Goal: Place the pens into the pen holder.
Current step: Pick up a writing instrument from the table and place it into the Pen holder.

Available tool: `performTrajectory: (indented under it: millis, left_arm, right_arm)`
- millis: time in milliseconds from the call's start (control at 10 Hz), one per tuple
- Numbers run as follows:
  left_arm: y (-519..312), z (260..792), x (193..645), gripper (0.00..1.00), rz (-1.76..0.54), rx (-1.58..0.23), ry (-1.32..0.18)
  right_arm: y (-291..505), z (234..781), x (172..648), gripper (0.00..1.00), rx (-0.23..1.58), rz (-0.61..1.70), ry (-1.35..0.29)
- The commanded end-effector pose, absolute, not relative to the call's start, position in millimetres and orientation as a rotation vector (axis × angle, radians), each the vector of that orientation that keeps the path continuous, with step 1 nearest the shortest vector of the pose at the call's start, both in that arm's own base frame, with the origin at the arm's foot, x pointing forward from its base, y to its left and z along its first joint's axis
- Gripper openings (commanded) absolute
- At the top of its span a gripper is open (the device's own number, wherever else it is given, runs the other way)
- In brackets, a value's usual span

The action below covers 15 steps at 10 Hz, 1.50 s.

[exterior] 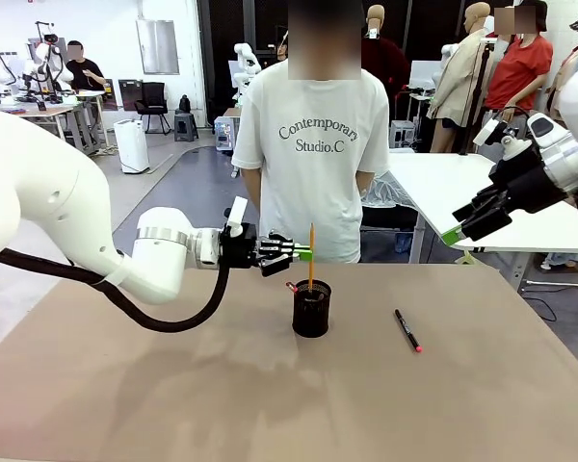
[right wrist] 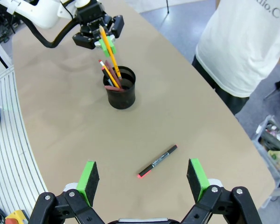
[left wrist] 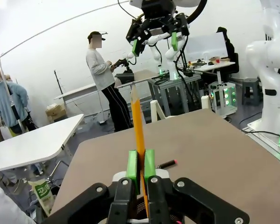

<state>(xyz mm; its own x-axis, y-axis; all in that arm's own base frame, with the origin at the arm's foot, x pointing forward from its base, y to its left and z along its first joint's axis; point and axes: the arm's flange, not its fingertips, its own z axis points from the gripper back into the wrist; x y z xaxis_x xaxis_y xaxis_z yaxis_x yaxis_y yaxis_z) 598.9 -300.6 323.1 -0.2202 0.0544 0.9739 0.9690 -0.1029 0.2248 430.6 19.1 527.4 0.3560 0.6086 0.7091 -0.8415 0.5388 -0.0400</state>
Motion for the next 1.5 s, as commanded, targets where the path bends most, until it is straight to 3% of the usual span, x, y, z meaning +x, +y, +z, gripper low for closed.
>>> performTrajectory:
  millis: [0, 500, 1400]
  left_arm:
    - [-304.9, 321.8, 606.6, 0.03, -1.437, -1.172, -1.398]
    - [-301.7, 325.9, 605.7, 1.00, -1.439, -1.157, -1.412]
    - [-300.7, 326.6, 607.3, 1.00, -1.444, -1.165, -1.378]
  right_arm:
    - [18.7, 527.9, 432.0, 1.00, 0.381, 0.962, -0.764]
    - [18.7, 527.9, 432.0, 1.00, 0.381, 0.962, -0.764]
    - [18.7, 527.9, 432.0, 1.00, 0.381, 0.962, -0.764]
